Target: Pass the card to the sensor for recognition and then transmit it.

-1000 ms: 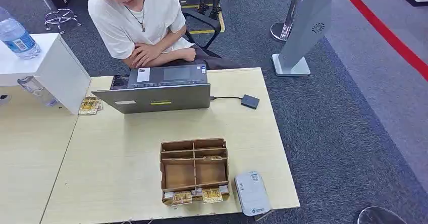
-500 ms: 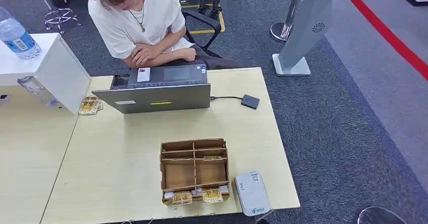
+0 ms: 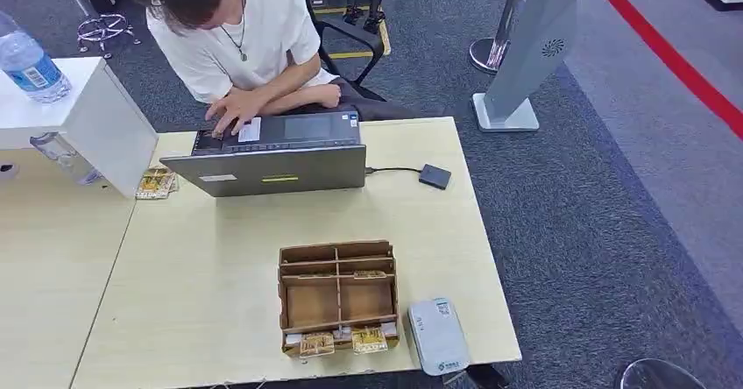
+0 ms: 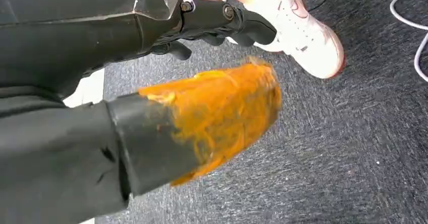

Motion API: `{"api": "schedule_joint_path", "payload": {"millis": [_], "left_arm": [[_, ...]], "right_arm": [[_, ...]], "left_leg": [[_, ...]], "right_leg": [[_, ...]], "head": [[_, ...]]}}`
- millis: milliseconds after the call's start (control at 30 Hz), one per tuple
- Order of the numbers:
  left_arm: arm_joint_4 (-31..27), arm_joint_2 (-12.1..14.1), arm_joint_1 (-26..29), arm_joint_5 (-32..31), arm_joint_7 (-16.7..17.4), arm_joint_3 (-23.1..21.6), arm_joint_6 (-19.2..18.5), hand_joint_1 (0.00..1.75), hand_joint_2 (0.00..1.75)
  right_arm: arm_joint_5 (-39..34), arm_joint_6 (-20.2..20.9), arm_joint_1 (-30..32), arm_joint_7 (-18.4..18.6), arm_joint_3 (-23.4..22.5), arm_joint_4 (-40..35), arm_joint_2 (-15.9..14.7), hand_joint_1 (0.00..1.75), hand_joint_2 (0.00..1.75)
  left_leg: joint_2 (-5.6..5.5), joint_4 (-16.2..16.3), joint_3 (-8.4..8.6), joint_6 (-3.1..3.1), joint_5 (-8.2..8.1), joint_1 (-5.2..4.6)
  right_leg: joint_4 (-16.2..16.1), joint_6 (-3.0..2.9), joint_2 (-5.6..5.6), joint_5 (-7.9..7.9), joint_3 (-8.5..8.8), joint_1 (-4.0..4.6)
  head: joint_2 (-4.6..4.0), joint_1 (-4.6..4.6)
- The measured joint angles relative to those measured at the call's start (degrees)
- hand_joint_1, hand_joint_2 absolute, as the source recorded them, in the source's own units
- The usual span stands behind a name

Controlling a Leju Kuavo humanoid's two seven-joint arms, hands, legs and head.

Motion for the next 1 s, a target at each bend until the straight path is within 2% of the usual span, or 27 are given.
{"api": "schedule_joint_path", "payload": {"millis": [200, 367, 500, 833, 1000], "left_arm": [[0.0, -0.2, -0.1, -0.7, 0.0, 0.5, 0.0, 0.0, 0.0], [0.0, -0.3, -0.2, -1.5, 0.2, 0.5, -0.1, 0.0, 0.0], [0.0, -0.3, -0.3, -1.7, 0.2, 0.5, -0.1, 0.0, 0.0], [0.0, -0.3, -0.6, -1.7, 0.2, 0.5, -0.1, 0.0, 0.0], [0.0, -0.3, -0.7, -2.3, 0.2, 0.5, -0.3, 0.0, 0.0]], "right_arm": [[5.1, -1.6, -0.2, 4.7, 0.2, 0.3, -2.3, 0.0, 0.0], [7.3, 1.0, -0.1, 8.5, 0.9, 1.0, -2.8, 0.0, 0.0], [9.9, 4.0, 0.3, 7.5, 2.2, 1.4, -3.2, 0.0, 0.0], [10.9, 5.2, 0.6, 7.3, 3.8, 1.6, -3.4, 0.0, 0.0], [17.1, 8.8, 1.2, 3.9, 7.2, 1.6, -3.4, 0.0, 0.0]], "left_leg": [[0.0, 0.0, 0.0, 0.01, -0.01, -0.03], [0.0, 0.0, 0.01, 0.0, -0.01, -0.01], [0.01, 0.0, 0.0, 0.01, -0.01, 0.03], [0.01, 0.0, -0.01, 0.01, -0.01, 0.01], [0.0, 0.0, 0.0, 0.01, -0.01, 0.02]], "right_leg": [[0.0, 0.0, 0.0, -0.01, -0.02, 0.02], [0.0, -0.01, 0.0, -0.01, -0.03, 0.04], [0.0, -0.01, 0.01, -0.01, -0.03, 0.03], [0.0, 0.0, 0.0, -0.01, -0.03, 0.01], [0.0, 0.0, 0.0, -0.01, -0.03, 0.02]], "head": [[0.0, 0.0], [0.0, 0.0], [0.0, 0.0], [0.0, 0.0], [0.0, 0.0]]}}
